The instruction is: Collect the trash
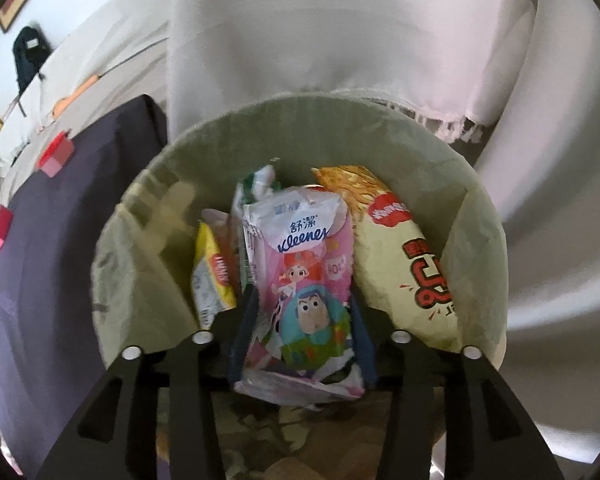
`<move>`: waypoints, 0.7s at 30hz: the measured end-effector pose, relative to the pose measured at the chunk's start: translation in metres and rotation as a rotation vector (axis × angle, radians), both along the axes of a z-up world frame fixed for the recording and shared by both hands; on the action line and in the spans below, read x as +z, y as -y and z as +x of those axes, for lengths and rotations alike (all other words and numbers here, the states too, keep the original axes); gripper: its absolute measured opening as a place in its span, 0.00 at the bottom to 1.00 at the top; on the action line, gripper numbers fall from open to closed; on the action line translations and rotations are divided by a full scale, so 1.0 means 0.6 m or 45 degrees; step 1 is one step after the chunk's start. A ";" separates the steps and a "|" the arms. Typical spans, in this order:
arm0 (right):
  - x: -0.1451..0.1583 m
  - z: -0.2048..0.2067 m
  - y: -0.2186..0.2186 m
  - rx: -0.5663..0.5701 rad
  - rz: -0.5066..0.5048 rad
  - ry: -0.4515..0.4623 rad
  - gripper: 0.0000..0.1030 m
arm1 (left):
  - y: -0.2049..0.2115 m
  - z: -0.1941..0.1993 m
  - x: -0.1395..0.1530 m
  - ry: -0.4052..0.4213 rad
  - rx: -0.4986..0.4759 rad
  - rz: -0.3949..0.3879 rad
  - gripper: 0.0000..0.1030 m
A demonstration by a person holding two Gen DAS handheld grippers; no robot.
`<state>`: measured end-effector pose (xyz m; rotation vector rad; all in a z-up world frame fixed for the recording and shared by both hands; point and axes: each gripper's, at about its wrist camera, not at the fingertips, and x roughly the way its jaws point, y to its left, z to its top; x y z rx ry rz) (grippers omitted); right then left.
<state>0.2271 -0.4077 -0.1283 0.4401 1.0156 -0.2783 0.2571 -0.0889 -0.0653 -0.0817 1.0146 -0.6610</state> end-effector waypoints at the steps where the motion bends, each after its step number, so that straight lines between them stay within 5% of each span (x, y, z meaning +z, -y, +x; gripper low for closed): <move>1: 0.005 -0.001 -0.005 0.012 -0.007 0.010 0.45 | -0.003 -0.002 0.001 0.003 0.004 -0.001 0.47; 11: 0.075 -0.049 -0.045 0.019 -0.151 0.203 0.56 | -0.038 -0.049 0.018 0.122 0.077 0.029 0.54; 18: 0.129 -0.110 -0.044 -0.047 -0.079 0.413 0.61 | -0.074 -0.106 0.033 0.182 0.158 0.038 0.63; 21: 0.154 -0.145 -0.072 0.016 -0.068 0.478 0.61 | -0.085 -0.155 0.047 0.296 0.205 0.099 0.70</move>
